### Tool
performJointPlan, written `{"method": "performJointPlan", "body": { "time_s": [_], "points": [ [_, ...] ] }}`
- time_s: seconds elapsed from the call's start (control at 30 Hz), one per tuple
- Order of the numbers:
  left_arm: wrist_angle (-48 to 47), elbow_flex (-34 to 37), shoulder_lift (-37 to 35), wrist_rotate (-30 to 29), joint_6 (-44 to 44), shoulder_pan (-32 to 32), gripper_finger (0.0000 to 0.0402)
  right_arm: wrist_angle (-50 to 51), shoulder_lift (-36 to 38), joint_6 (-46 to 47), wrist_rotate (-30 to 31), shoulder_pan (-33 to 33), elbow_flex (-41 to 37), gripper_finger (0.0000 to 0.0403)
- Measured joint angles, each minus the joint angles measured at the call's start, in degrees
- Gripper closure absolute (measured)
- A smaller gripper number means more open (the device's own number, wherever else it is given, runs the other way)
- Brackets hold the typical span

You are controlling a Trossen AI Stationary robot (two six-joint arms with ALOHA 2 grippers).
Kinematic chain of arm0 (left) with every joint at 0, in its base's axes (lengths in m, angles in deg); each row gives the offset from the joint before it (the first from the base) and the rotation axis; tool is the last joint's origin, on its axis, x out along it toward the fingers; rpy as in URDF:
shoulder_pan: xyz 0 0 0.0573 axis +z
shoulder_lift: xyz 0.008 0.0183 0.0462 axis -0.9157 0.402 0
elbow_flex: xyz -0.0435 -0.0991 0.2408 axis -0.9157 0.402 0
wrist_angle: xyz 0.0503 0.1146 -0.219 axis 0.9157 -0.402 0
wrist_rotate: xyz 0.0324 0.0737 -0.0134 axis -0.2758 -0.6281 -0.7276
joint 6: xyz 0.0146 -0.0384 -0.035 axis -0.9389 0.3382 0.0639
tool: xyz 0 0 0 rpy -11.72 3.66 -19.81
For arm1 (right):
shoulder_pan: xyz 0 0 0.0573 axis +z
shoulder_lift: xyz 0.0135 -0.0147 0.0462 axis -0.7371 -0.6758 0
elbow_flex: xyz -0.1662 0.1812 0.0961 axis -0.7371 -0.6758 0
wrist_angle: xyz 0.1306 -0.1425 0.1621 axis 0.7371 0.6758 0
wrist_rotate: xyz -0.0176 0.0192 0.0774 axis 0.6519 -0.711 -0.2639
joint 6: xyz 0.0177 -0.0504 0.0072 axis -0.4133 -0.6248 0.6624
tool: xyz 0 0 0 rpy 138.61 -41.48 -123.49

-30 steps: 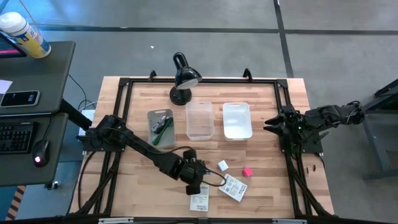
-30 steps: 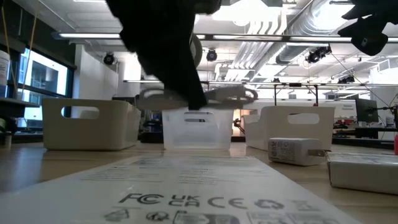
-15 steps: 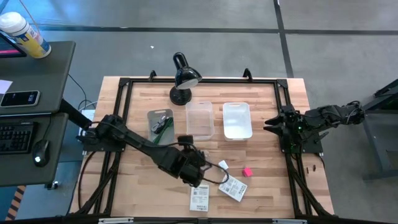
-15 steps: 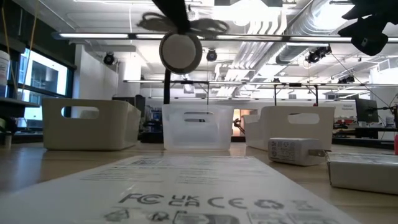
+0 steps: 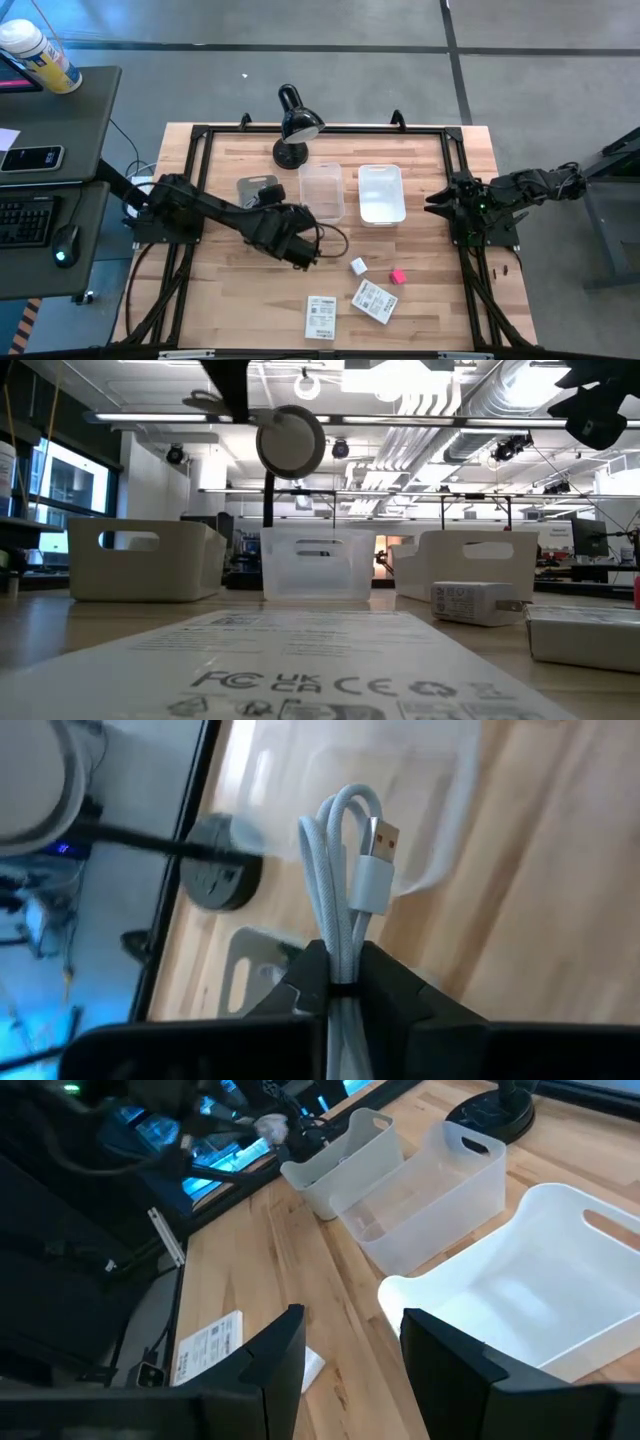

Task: Pick and place items into bin
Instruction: Put the white charger cable into the gray bin

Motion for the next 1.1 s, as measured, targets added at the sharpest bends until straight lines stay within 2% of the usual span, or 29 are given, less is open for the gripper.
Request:
{"method": "performJointPlan", "body": {
  "time_s": [0.13,0.3,0.63,0.8,0.97,1.1],
  "points": [
    [-0.26,5.57,-3.35,-0.46,2.71,1.23,0.0374,0.37,0.00,0.40,-0.23,0.00,0.00,0.0247],
    [0.69,15.05,-9.35,-1.20,9.13,1.50,0.0382,0.46,0.01,0.77,-0.16,-0.01,0.00,0.0247],
    [11.32,35.83,-24.23,-1.79,21.89,1.39,0.0378,0.82,0.00,0.15,3.36,-0.01,0.00,0.0247],
    [16.19,42.73,-27.67,-1.66,26.82,1.39,0.0383,0.81,0.00,-0.31,5.43,-0.01,-0.02,0.0247],
    [26.26,49.52,-29.93,-1.09,28.84,2.06,0.0380,0.80,0.00,-0.32,5.57,0.00,-0.02,0.0247],
    [32.84,53.51,-30.02,1.60,29.29,4.32,0.0379,0.79,0.00,-0.30,5.61,0.02,-0.02,0.0247]
  ]
}}
